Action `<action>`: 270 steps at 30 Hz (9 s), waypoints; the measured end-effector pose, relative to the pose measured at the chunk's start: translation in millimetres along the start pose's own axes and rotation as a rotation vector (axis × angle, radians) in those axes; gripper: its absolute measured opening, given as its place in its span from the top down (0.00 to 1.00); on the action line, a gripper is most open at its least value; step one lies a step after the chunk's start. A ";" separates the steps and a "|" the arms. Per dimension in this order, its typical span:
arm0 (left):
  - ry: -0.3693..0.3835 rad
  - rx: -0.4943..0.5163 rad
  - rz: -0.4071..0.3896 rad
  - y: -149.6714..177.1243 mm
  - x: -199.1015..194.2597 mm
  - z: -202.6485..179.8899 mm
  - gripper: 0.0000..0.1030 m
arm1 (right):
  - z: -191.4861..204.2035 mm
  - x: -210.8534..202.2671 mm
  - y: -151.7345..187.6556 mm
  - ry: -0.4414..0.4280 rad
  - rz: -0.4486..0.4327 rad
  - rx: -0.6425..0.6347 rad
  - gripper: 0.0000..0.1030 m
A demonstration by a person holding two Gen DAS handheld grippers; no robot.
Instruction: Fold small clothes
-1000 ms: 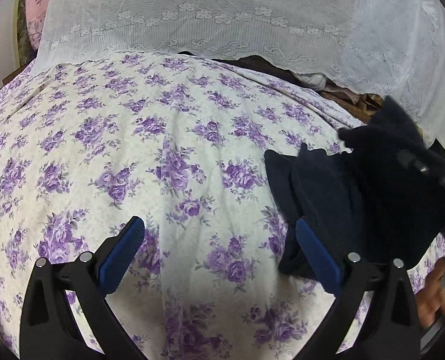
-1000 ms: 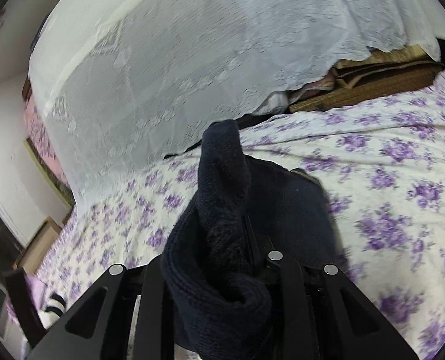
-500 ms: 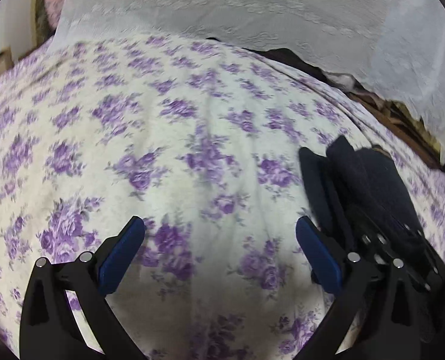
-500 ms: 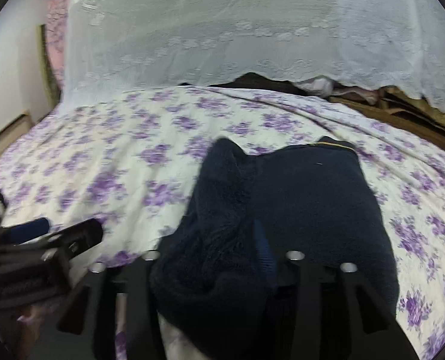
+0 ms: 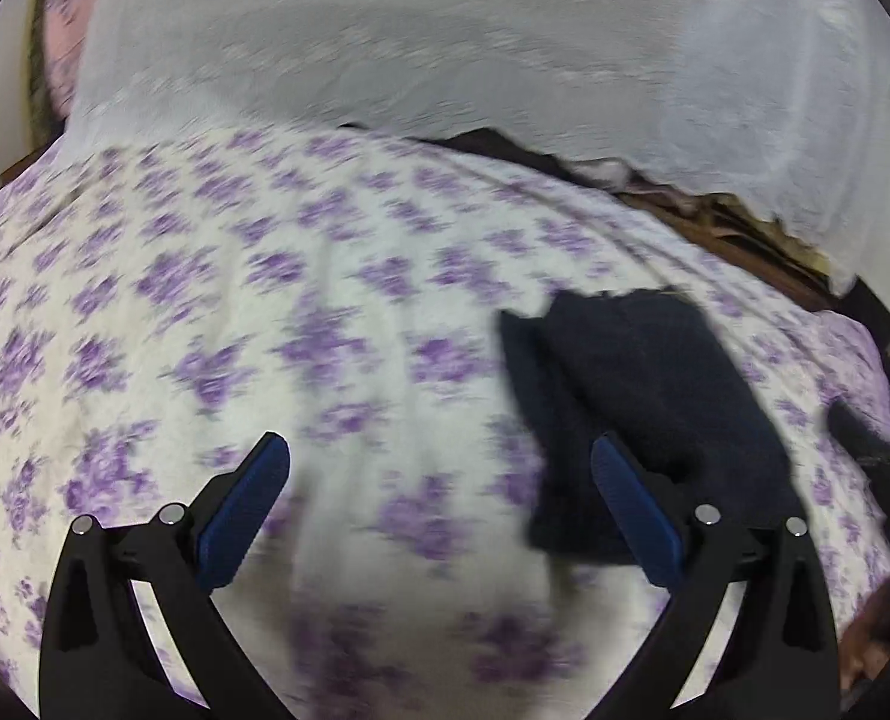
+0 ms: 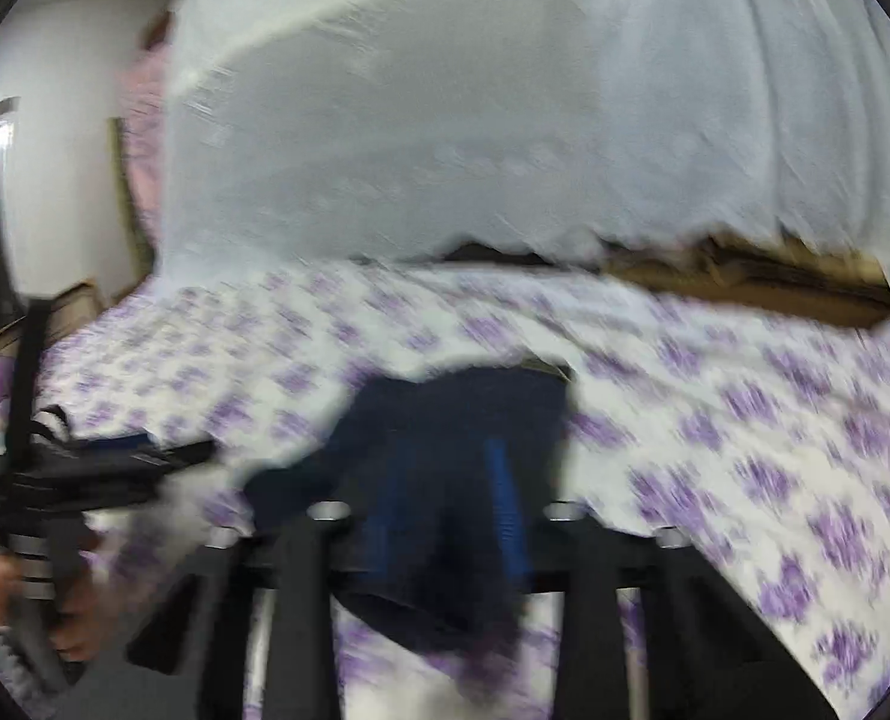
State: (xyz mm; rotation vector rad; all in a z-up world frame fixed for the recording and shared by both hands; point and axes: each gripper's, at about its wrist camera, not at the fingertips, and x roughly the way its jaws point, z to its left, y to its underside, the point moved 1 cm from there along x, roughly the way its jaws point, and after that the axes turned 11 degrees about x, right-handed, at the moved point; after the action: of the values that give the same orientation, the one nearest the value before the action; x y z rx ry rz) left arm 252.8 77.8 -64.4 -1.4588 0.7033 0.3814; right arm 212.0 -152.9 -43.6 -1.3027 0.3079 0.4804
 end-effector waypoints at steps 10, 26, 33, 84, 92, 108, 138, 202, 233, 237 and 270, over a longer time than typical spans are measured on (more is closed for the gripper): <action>-0.154 0.197 0.143 10.4 65.0 -60.8 0.04 | 5.8 56.0 20.2 -0.086 0.166 0.090 0.85; -0.125 0.129 0.096 -26.5 53.3 -50.4 0.04 | -22.5 53.8 -23.2 -0.111 0.119 0.125 0.83; -0.094 0.066 0.127 -10.3 95.8 -44.4 0.04 | -24.8 138.0 -42.4 -0.030 0.219 0.142 0.82; -0.203 0.234 -0.168 47.5 -51.0 -99.4 0.04 | -27.7 -59.8 61.1 -0.023 -0.067 0.102 0.42; -0.201 0.232 -0.189 57.2 -68.9 -103.8 0.04 | -19.3 -78.1 65.4 -0.044 -0.086 0.081 0.39; -0.213 0.249 -0.157 64.8 -82.3 -112.3 0.04 | -13.2 -100.0 65.4 -0.056 -0.134 0.079 0.12; -0.195 0.162 -0.104 69.1 -91.8 -98.1 0.04 | -18.6 -111.5 57.7 -0.060 -0.080 0.244 0.03; 0.411 -0.075 0.182 -21.3 65.8 -23.3 0.61 | -39.6 95.4 -20.6 -0.408 0.295 0.454 0.55; 0.120 -0.158 -0.004 27.8 -149.2 127.9 0.69 | 160.4 30.6 -24.1 -0.785 0.459 0.321 0.56; 0.051 -0.201 -0.003 46.1 -178.1 164.4 0.70 | 208.6 29.3 -15.4 -0.832 0.518 0.284 0.56; -0.307 -0.467 0.047 159.9 -211.6 306.6 0.44 | 419.8 87.7 106.5 -0.720 0.754 -0.015 0.35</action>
State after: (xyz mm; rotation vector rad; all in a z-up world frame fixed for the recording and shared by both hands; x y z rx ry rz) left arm 55.2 431.7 -62.4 -1.7701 0.4141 0.8285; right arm 213.4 288.0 -72.3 -0.9117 0.1737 1.5412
